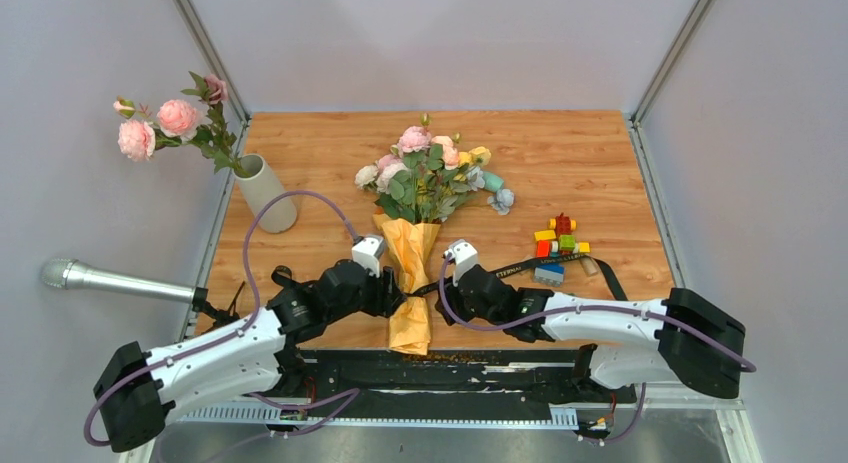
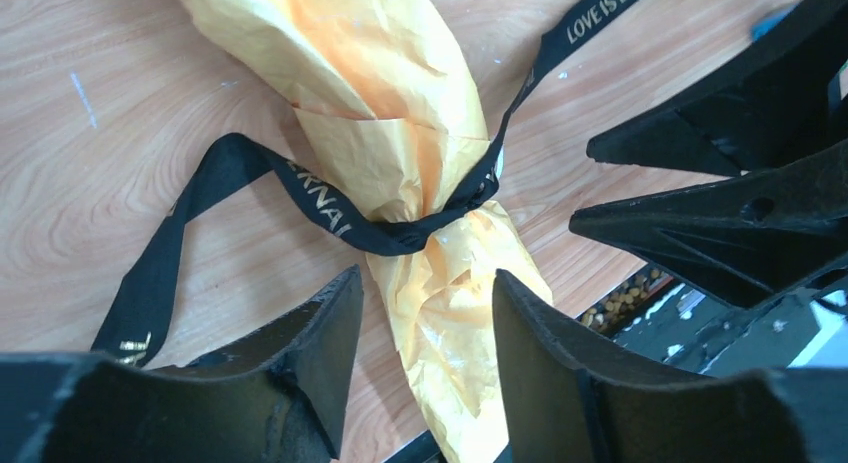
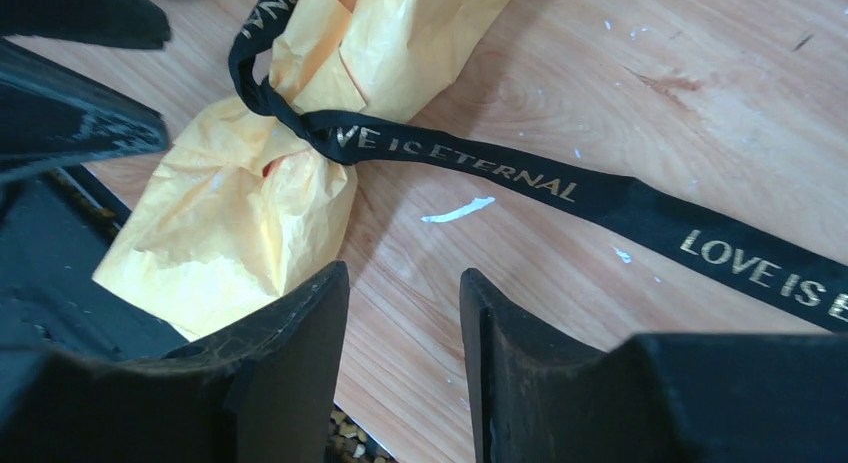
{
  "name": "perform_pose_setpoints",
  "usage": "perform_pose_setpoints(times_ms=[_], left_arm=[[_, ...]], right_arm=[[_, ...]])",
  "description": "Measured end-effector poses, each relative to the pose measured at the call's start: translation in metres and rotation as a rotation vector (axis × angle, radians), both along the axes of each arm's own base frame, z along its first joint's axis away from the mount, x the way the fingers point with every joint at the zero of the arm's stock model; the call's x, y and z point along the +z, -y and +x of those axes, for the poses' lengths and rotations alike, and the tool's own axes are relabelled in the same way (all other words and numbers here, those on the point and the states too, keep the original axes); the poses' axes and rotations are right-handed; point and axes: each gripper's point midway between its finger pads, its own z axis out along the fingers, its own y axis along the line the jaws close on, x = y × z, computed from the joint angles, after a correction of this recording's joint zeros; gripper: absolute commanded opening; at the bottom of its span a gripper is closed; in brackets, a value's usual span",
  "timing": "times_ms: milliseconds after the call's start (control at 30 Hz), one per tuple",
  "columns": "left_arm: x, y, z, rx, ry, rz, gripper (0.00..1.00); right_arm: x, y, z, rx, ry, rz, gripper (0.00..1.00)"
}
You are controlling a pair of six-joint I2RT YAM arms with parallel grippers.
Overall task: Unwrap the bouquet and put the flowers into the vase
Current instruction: Untie the ribbon from the wrapping paper.
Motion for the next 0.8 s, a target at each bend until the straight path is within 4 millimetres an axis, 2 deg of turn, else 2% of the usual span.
perform_pose_setpoints(times_ms=[233, 500, 667, 800], left_arm=[[-0.008, 0.018, 0.005, -0.141, 0.007, 0.125, 0.51], [-0.014, 0.032, 0.001, -0.283, 0.038, 0.154, 0.41], [-0.015, 0.038, 0.003, -0.332, 0.051, 0.182, 0.43], [-0.017, 0.039, 0.006, -0.347, 0.062, 0.206, 0.43]], right_arm=[[0.003, -0.015, 0.002, -0.057, -0.078, 0.151, 0.54], [-0.014, -0.027, -0.005, -0.073, -0.17, 0.237, 0.55], [-0.018, -0.036, -0.01, -0.06, -0.212, 0.28, 0.55], [-0.014, -0.042, -0.011, -0.048, -0.219, 0.309, 0.53]])
